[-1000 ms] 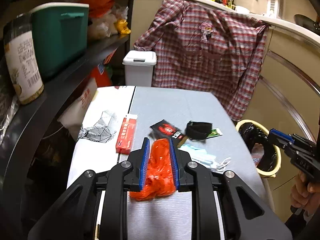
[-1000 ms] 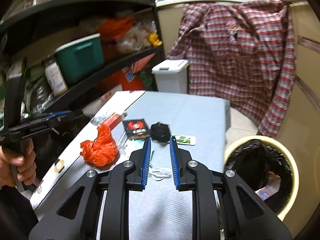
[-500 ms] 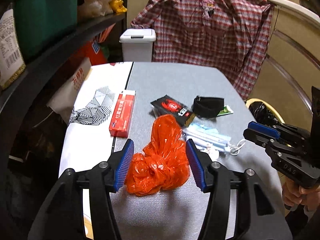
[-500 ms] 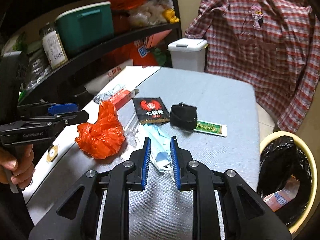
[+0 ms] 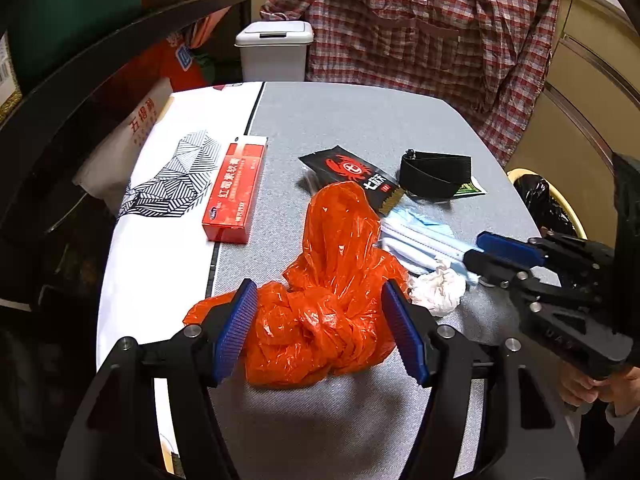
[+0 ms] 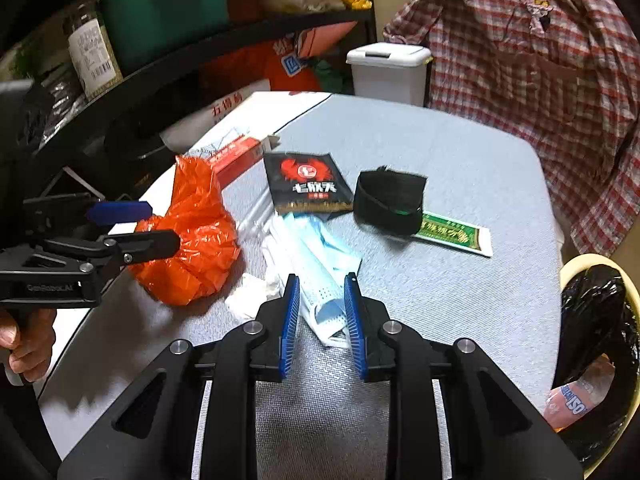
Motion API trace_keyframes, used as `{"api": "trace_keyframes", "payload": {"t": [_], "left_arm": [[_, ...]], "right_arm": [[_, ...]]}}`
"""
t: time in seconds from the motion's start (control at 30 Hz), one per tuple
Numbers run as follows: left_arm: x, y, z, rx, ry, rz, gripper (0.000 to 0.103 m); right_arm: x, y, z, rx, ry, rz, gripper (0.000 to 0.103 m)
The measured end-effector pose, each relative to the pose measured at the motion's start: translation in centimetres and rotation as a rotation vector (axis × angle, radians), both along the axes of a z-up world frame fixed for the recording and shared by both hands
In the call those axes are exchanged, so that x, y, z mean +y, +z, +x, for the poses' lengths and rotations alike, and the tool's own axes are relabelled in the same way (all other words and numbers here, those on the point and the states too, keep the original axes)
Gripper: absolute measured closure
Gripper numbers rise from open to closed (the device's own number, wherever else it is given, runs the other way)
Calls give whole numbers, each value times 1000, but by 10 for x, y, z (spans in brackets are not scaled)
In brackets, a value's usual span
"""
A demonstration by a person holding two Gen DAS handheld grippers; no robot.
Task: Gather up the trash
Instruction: 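Close the left gripper on the red-orange bag while the right gripper grasps the blue face mask, then lift the red-orange bag with the left gripper while the right gripper lifts the mask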
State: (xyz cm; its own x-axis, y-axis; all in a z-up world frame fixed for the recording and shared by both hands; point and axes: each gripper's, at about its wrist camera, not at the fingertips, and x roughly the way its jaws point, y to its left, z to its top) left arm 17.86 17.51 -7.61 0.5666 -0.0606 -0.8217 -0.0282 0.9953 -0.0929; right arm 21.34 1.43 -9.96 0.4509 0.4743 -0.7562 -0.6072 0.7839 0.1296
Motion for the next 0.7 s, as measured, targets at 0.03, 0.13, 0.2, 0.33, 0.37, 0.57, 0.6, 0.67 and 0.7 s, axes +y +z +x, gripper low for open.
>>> {"api": "trace_keyframes", "payload": {"t": [0.03, 0.13, 0.2, 0.33, 0.37, 0.57, 0.6, 0.67, 0.7], "left_arm": [[-1, 0, 1, 3, -5, -1, 39], [-2, -3, 1, 9, -12, -6, 39], [-2, -4, 1, 18, -20, -15, 39], [-3, -5, 1, 24, -30, -13, 39], [-3, -6, 1, 26, -28, -16, 39], [-5, -9, 1, 48, -38, -29, 38], [-6, -9, 1, 49, -41, -25, 38], [-8, -10, 0, 51, -49, -15, 38], [-7, -10, 1, 52, -50, -14, 38]], "right_arm": [[1, -2, 0, 1, 4, -8, 78], [3, -5, 0, 5, 7, -16, 78], [4, -6, 0, 5, 10, -20, 78], [6, -7, -1, -6, 17, -47, 84], [6, -8, -2, -10, 20, -52, 87], [0, 1, -7, -45, 31, -66, 101], [-1, 3, -9, -56, 31, -70, 101], [-3, 7, -9, -65, 27, -65, 101], [-6, 10, -10, -71, 22, -61, 101]]}}
